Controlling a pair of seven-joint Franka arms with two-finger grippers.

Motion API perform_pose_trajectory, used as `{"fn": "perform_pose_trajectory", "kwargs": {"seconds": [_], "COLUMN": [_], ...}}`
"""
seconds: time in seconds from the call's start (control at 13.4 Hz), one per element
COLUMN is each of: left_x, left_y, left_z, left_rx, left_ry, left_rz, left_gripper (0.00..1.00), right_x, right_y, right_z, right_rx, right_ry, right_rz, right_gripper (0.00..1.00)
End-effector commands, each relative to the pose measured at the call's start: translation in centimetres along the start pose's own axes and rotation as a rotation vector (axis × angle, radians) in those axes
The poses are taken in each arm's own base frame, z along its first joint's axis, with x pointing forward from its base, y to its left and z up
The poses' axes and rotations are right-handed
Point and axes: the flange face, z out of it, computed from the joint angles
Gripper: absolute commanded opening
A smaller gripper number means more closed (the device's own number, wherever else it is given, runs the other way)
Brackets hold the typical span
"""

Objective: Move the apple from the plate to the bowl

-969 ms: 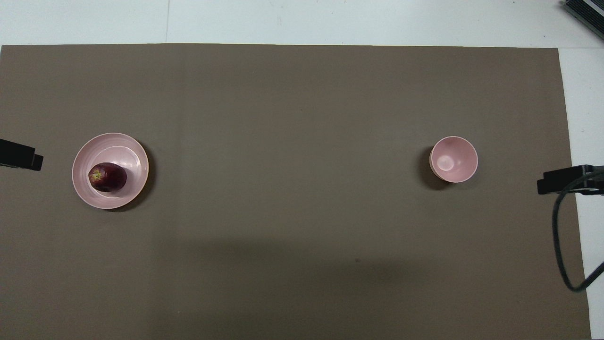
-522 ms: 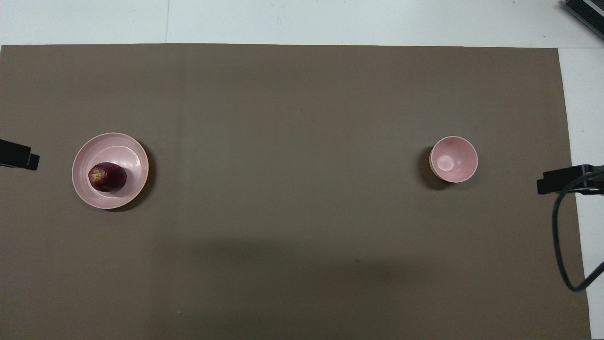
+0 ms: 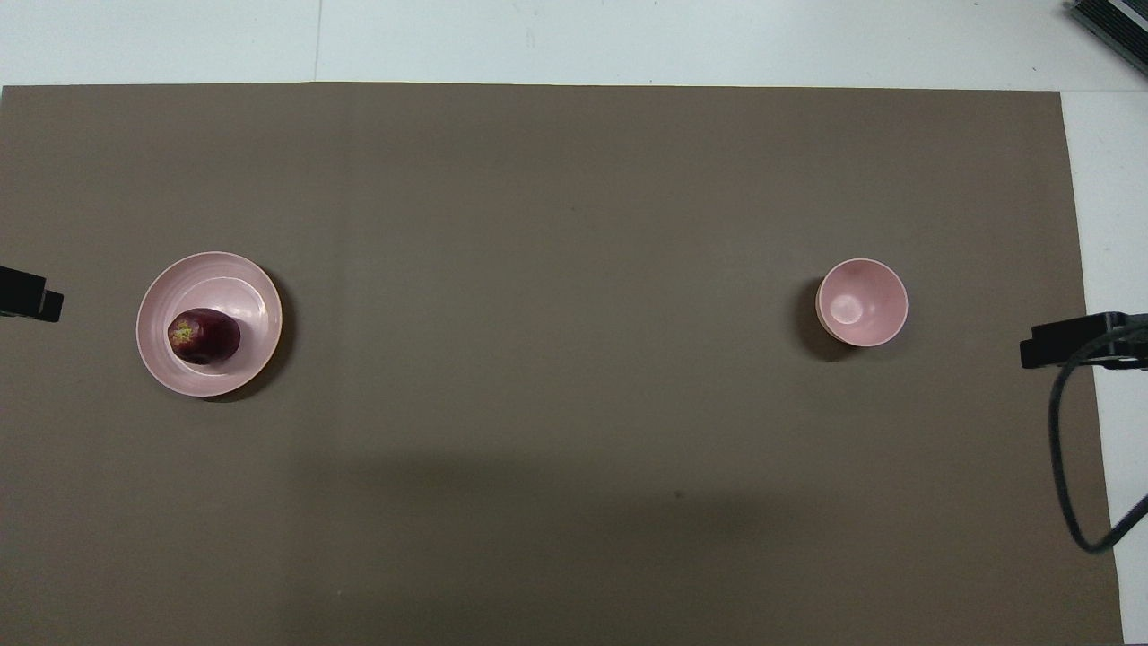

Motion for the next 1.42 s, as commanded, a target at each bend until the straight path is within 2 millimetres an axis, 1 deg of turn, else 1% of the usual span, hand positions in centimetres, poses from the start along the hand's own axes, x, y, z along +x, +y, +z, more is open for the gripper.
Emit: {"fn": "perform_pose_trajectory", "kwargs": {"seconds": [0.0, 0.15, 0.3, 0.52, 0.67, 1.04, 1.34], "left_x": [-0.7, -0.8, -0.8, -1.0, -1.2, -1.1, -2.0], "left_y": [0.1, 0.6, 0.5, -0.6, -1.0, -0.7, -0.8], "left_z": [-0.1, 0.1, 0.0, 0.0, 0.1, 0.3, 0.8], "left_rx": [-0.003, -0.004, -0.004, -0.004, -0.005, -0.014, -0.017], "left_ry": [0.013, -0.004, -0.003, -0.001, -0.001, 0.009, -0.006], "left_rz": [-0.003, 0.000, -0.003, -0.024, -0.031, -0.015, -0.018], "left_gripper": [1.00, 1.00, 1.00, 1.00, 1.00, 1.00, 1.00], "right_x": [-0.6, -0.6, -0.6, -0.6, -0.6, -0.6, -0.6], "right_y": [0.4, 0.4, 0.4, 0.4, 0.4, 0.4, 0.4], "right_z": [-0.2, -0.2, -0.2, -0.1, -0.1, -0.1, -0.1], "right_rx": [0.006, 0.006, 0.006, 0.006, 0.006, 0.006, 0.006], "right_ry": [-0.004, -0.004, -0.004, -0.006, -0.006, -0.006, -0.006], "right_rz": [-0.011, -0.011, -0.011, -0.011, -0.011, -0.011, -0.011], "right_gripper": [1.00, 1.00, 1.00, 1.00, 1.00, 1.00, 1.00]}}
